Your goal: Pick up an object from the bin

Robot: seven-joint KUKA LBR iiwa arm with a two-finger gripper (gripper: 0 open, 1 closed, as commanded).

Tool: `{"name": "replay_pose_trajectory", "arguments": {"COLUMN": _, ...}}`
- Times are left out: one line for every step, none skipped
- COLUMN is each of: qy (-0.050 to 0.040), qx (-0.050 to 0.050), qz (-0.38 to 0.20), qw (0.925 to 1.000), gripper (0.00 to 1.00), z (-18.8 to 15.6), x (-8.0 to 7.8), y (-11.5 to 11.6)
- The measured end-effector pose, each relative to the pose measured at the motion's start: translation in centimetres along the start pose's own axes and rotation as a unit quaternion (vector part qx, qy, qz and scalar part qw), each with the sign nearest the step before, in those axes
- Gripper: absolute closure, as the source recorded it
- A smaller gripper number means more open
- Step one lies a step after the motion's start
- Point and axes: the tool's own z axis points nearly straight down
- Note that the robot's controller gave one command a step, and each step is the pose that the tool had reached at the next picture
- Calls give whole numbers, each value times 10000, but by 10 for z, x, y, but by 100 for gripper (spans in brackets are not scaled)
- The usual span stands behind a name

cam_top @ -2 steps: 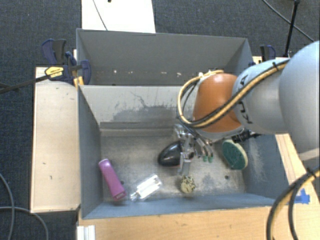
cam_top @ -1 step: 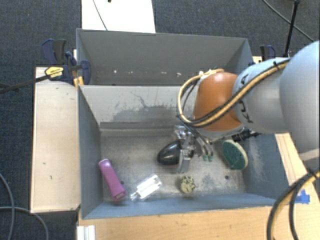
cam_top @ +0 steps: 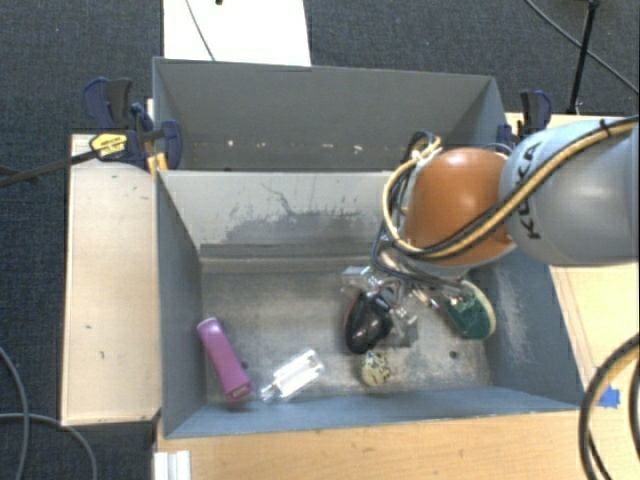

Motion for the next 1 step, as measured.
{"name": "replay_pose_trajectory", "arguments": {"qy": 42, "qx": 10, "qz": 132, "qw": 9999, "gripper": 100, "z": -161, "x": 0, "y": 9}}
